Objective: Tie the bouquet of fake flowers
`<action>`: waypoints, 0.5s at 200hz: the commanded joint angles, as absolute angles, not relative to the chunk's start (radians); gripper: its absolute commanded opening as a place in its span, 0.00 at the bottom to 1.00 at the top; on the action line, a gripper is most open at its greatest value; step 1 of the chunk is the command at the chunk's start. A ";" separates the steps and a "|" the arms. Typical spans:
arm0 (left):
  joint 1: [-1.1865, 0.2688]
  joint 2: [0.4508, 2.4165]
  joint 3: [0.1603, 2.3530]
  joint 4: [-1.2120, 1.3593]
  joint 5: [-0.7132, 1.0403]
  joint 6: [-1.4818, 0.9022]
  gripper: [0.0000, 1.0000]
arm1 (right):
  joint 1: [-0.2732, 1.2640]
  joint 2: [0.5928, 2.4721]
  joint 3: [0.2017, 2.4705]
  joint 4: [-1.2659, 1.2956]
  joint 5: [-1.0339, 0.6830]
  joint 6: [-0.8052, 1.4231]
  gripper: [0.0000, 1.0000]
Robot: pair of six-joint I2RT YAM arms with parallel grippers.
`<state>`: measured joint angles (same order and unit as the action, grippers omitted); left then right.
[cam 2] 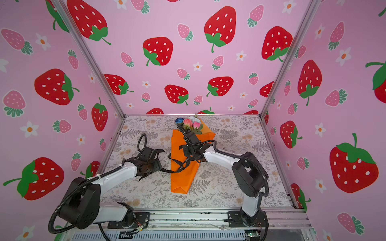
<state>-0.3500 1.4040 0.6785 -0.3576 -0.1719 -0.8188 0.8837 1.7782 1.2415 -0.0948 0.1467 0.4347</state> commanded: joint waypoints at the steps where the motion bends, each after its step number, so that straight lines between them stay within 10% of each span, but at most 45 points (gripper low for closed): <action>1: -0.309 1.464 0.680 -0.274 -0.168 -0.855 0.79 | 0.887 1.730 1.219 -0.057 0.150 0.463 0.00; 47: -0.222 1.652 0.775 -0.208 -0.126 -0.856 0.73 | 0.889 1.701 1.200 -0.054 0.137 0.504 0.00; 100: -0.163 1.693 0.787 -0.148 -0.070 -0.865 0.15 | 0.888 1.579 1.177 -0.086 0.245 0.511 0.00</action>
